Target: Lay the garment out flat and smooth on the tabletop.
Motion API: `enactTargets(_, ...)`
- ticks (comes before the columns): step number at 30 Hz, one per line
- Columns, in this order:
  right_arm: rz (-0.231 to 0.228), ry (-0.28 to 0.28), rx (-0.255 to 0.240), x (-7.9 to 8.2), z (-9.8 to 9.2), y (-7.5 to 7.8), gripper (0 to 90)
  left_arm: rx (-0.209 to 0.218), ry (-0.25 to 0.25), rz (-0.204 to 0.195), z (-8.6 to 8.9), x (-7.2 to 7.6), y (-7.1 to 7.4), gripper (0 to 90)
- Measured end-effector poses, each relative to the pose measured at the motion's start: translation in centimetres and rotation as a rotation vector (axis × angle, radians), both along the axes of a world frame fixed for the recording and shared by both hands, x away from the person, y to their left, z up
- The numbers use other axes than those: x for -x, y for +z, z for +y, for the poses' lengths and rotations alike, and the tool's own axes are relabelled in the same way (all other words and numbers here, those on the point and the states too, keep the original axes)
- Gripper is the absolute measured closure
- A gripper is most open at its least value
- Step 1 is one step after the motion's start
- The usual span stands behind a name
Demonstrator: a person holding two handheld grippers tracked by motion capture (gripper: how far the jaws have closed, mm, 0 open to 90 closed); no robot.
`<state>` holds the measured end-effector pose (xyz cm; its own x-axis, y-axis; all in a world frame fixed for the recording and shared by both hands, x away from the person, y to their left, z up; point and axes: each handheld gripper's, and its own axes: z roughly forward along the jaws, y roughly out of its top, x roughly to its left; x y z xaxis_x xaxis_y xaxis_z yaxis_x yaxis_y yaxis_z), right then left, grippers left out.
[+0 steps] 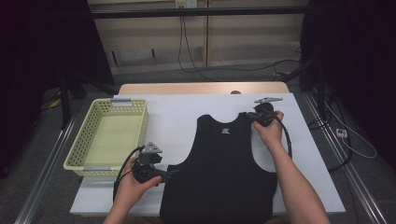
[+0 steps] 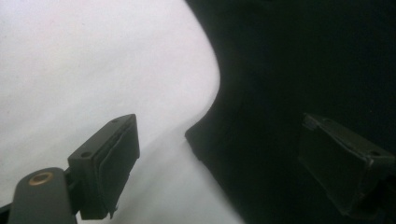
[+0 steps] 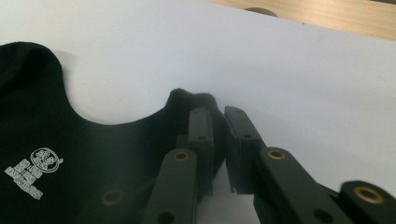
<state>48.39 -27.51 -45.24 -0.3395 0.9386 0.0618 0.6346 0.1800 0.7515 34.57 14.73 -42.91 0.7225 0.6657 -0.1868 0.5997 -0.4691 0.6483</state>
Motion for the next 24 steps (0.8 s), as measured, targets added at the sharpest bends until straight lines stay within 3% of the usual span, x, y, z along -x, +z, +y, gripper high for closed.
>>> enactTargets(5, 0.014, -0.006, 0.019, 0.0, -0.1, -0.5, 71.0, -0.006, -0.003, 0.0, -0.1, 0.0, -0.1, 13.8)
enactTargets(9, 0.005, -0.026, 0.031, 0.1, 0.2, -0.3, 60.5, -0.003, -0.002, 0.001, 0.0, 0.0, -0.1, 13.8)
enactTargets(12, -0.01, -0.023, 0.047, 0.3, 0.3, 0.2, 57.3, -0.01, -0.003, 0.001, 0.0, 0.0, -0.1, 13.8)
enactTargets(17, 0.007, 0.034, 0.022, 1.2, 1.3, 0.7, 55.7, -0.006, 0.0, -0.004, 0.0, 0.0, 0.0, 13.8)
enactTargets(24, 0.018, 0.188, 0.012, 2.9, 5.1, 1.2, 58.2, -0.013, -0.004, -0.001, -0.2, 0.1, -0.1, 13.8)
